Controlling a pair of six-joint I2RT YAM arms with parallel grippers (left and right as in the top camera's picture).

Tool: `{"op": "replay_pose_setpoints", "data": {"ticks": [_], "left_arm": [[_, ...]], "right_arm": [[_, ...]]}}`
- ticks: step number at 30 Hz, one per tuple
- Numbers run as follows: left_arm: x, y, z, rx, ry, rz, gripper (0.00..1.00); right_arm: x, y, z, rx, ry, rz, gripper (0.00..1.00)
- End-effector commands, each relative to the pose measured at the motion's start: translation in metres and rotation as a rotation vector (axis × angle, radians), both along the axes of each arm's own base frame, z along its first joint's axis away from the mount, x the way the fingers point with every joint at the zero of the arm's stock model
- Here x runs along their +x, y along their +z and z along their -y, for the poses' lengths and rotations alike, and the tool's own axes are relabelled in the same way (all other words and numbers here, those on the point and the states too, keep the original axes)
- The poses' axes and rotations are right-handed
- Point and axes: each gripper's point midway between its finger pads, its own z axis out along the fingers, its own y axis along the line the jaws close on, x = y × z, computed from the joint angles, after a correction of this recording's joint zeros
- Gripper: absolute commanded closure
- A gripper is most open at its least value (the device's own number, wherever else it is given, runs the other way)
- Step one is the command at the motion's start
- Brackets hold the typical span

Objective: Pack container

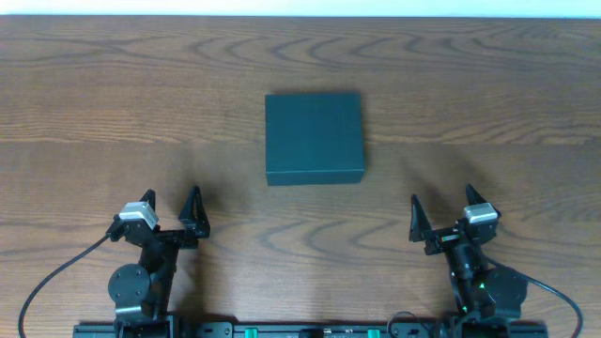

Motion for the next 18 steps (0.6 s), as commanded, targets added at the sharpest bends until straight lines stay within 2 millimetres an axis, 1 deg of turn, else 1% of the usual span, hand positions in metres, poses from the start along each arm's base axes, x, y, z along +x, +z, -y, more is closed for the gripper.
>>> {"op": "replay_pose_setpoints", "data": {"ticks": [1,6,8,10,12,15,18], "left_arm": [[-0.0014,-0.0168,0.0013,0.015,-0.01,-0.058,0.05],[-0.0018,-0.0173,0.0056,0.024,-0.036,-0.059,0.05],[-0.0018,-0.0173,0.0053,0.112,-0.044,-0.049,0.04],[-0.0018,-0.0174,0.0054,0.242,-0.059,-0.034,0.05],[-0.0014,-0.0176,0.0017,0.331,-0.047,-0.028,0.05],[-0.001,-0.0182,-0.0025,0.371,-0.028,-0.03,0.05],[-0.001,-0.0182,-0.0033,0.372,-0.023,-0.031,0.05]], "right_arm": [[-0.0004,-0.0013,-0.0015,0.01,0.004,-0.005,0.01],[-0.0004,-0.0017,-0.0016,0.011,0.005,-0.007,0.01],[-0.0004,-0.0017,-0.0016,0.011,0.005,-0.007,0.01],[-0.0004,-0.0018,-0.002,0.011,0.007,-0.008,0.01],[-0.0002,-0.0018,-0.0009,-0.007,0.002,-0.004,0.01],[0.0002,-0.0022,0.001,-0.2,0.001,0.035,0.01],[0.0004,-0.0031,0.0009,-0.295,0.008,0.051,0.01]]}}
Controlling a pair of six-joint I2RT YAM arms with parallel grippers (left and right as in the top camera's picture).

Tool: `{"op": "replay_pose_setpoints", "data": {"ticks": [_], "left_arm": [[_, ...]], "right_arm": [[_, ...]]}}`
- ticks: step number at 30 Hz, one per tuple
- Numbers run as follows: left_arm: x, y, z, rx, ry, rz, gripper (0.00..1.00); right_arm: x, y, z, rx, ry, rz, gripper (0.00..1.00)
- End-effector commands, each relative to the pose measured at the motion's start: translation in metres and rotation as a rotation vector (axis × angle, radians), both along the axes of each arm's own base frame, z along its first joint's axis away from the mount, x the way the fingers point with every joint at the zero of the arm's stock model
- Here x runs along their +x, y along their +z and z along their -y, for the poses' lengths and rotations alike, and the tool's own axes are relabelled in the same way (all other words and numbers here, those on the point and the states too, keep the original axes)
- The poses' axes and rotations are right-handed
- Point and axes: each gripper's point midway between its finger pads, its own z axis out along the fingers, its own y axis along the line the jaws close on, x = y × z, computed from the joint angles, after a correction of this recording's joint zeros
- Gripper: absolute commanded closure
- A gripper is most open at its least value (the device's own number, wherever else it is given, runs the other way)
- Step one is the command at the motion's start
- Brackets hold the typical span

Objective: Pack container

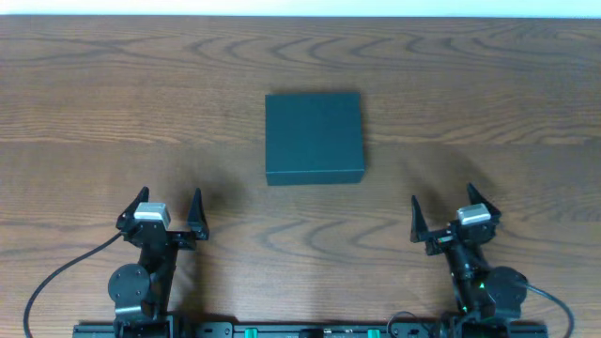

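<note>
A dark teal square box (314, 137) lies closed on the wooden table (113, 103), a little past the middle. My left gripper (170, 207) stands open near the front left, well short of the box and to its left. My right gripper (447, 207) stands open near the front right, also short of the box. Nothing is between either pair of fingers.
Black cables (56, 277) run from both arm bases along the front edge. A black rail (300, 330) spans the front of the table between the bases.
The left gripper has turned slightly, its wrist now a bit further right and squarer to the table. The right wrist has shifted slightly left. The box has not moved.
</note>
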Motion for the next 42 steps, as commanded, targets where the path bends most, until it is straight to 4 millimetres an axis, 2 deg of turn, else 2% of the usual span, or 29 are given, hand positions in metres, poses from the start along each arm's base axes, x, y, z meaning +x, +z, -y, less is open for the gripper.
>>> {"op": "replay_pose_setpoints", "data": {"ticks": [1,4,9,14,26,30,36,42], "left_arm": [[-0.001,-0.018,-0.001,0.059,-0.001,-0.059,0.04],[-0.001,-0.018,-0.001,0.059,-0.003,-0.058,0.05],[-0.001,-0.018,-0.001,0.059,-0.003,-0.058,0.05],[-0.001,-0.018,-0.001,0.059,-0.003,-0.058,0.05],[-0.001,-0.016,-0.004,0.059,0.01,-0.05,0.05],[-0.001,-0.016,-0.011,0.059,0.041,-0.05,0.05],[-0.001,-0.015,-0.012,0.059,0.043,-0.05,0.05],[-0.001,-0.015,-0.012,0.058,0.043,-0.05,0.05]], "right_arm": [[0.0,-0.003,0.0,-0.142,0.003,0.018,0.01],[0.0,-0.003,0.0,-0.142,0.002,0.018,0.01],[0.003,-0.005,0.019,-0.072,-0.108,-0.009,0.01],[0.003,-0.005,0.018,0.015,-0.112,-0.023,0.01],[0.003,-0.005,0.018,0.015,-0.113,-0.022,0.01],[0.002,-0.002,0.013,0.014,-0.091,-0.006,0.01],[-0.001,-0.002,-0.012,0.013,0.014,-0.007,0.01],[-0.001,-0.002,-0.012,0.013,0.012,-0.007,0.01]]}}
